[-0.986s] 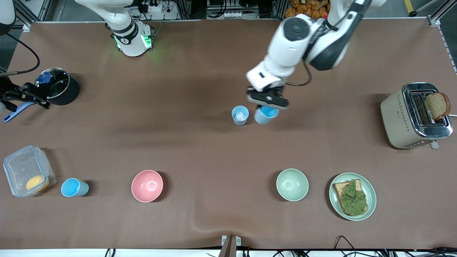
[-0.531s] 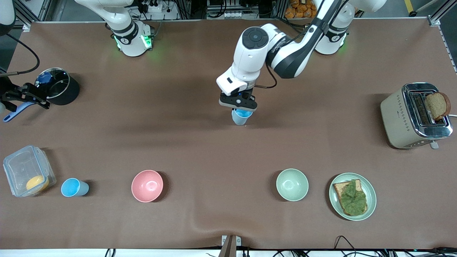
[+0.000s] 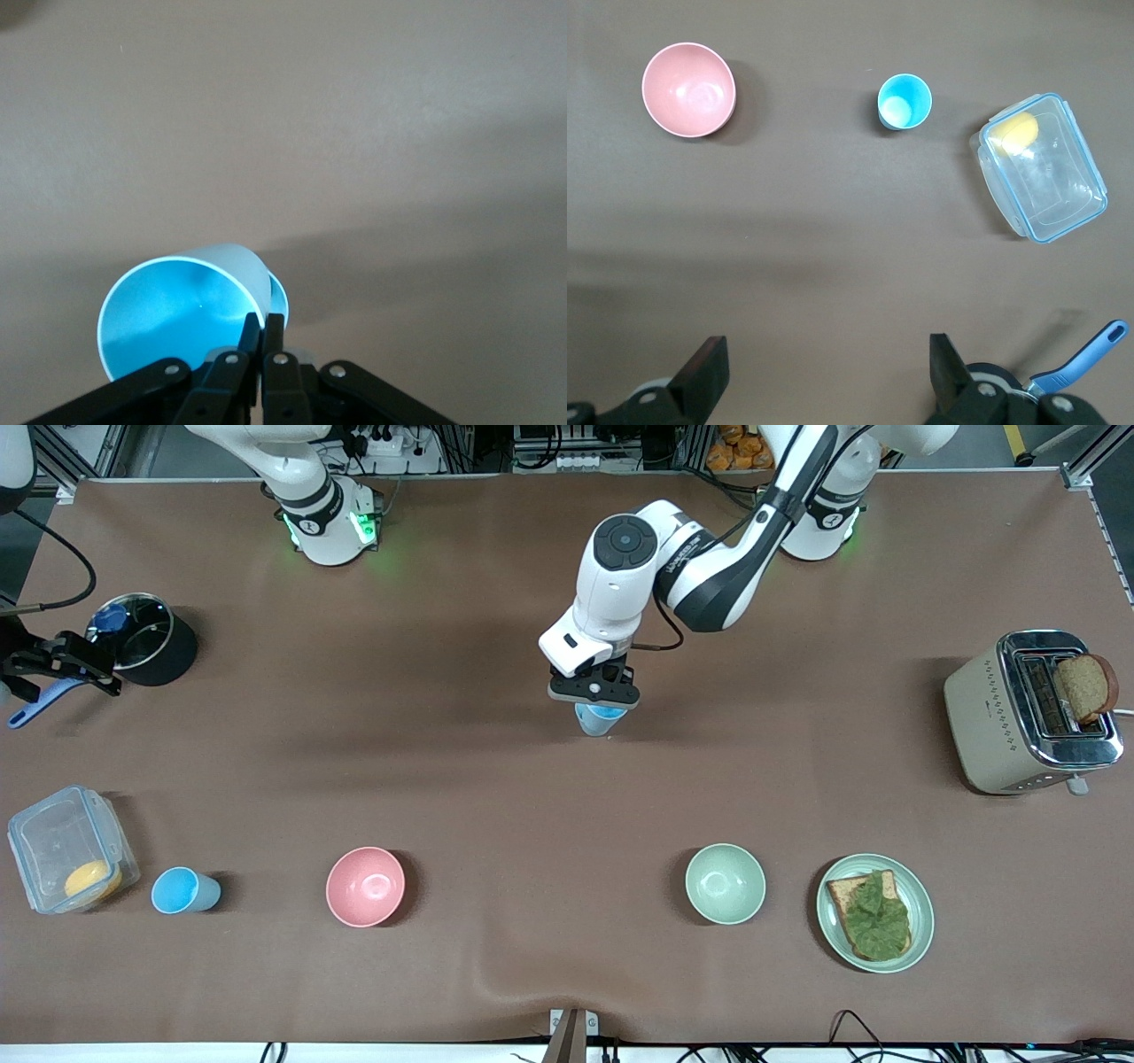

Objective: Stack blue cups with both arms
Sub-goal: 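Lower the held cup into the placed cup and open the left gripper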

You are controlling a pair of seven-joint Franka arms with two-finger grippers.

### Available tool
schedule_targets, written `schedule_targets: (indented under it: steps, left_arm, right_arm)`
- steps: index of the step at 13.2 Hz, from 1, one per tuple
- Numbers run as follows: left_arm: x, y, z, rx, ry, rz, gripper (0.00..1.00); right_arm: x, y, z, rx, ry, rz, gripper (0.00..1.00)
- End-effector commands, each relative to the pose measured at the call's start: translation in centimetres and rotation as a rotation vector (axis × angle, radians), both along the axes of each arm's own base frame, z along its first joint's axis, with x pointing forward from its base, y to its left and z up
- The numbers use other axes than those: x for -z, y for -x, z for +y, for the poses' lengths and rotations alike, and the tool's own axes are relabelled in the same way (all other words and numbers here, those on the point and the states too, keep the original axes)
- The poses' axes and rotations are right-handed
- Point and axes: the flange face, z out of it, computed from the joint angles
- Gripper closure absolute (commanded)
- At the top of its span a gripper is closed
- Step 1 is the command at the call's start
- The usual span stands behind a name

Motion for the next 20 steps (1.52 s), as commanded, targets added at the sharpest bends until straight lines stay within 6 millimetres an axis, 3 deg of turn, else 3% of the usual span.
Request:
schedule_targets:
  steps: [1,12,14,16,19,20]
  left_arm:
    - [1.4,1.5,-1.2,-0.034,-0.012,0.031,1.00]
    - [2.5,1.7,-0.7,-0.032,-0.028,0.045,1.00]
    - [2.2,1.6,-0.7,-0.035,-0.024,0.043,0.67]
    - [1.8,1.4,-0.7,-0.036,-0.017,0.037,0.50]
    - [0.9,0.9,-0.4,-0.048,-0.005,0.030,0.39]
    - [0.1,-0.2,0.7,-0.068,0.001,0.018,0.33]
  right_arm:
    - [0.0,0.0,-0.5,0.001,0.008,0.004,0.00]
    - [0.0,0.1,-0.8,0.007,0.006,0.007,0.00]
    - [0.0,0.1,-0.8,0.007,0.006,0.007,0.00]
    - [0.0,0.1,-0.8,0.007,0.006,0.007,0.00]
    - [0.0,0.1,-0.7,0.006,0.006,0.007,0.00]
    - [0.0,0.1,-0.8,0.007,0.006,0.007,0.00]
